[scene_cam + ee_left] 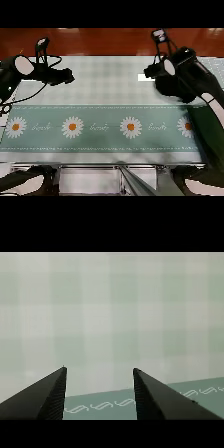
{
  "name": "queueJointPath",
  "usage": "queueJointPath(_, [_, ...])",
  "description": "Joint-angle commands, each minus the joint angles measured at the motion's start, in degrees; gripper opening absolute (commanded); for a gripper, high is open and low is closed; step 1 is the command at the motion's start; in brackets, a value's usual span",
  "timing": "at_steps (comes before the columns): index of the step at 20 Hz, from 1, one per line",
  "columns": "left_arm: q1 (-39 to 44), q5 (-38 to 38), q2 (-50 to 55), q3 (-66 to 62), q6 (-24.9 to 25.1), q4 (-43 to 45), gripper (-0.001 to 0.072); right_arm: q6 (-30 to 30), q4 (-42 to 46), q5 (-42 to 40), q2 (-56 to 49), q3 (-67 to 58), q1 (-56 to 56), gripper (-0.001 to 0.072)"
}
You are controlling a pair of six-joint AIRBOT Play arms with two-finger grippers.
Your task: Fold the shirts.
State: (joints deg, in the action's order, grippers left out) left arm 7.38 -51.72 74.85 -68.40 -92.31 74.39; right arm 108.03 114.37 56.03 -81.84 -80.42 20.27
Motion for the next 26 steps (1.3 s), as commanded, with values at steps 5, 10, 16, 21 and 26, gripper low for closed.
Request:
queueJointPath(5, [-2.3, -1.1, -6.3, 4.0, 1.8, 0.6, 0.0508, -7.1, -12.3, -3.5, -6.8, -4.6, -28.7, 0.0404])
queueJointPath(10, [-2.3, 4.2, -10.9, 10.7, 1.1, 0.6, 0.0508, -16.2, -24.9, -4.2, -17.2, -4.8, -34.5, 0.0403])
queueJointPath(16, [-2.0, 4.2, -10.4, 11.0, 1.2, 0.6, 0.0508, -17.1, -25.8, -1.0, -24.8, -7.3, -33.2, 0.0245])
queueJointPath(21, [-6.6, 2.7, -11.7, 10.7, 1.8, 1.2, 0.0508, -18.9, -25.4, 3.5, -21.4, -13.9, -33.0, 0.0023])
queueJointPath(26, [-13.0, -1.6, -19.9, 10.8, 1.9, 1.1, 0.0508, -20.9, -25.5, 3.4, -8.7, -21.4, -31.3, 0.0023])
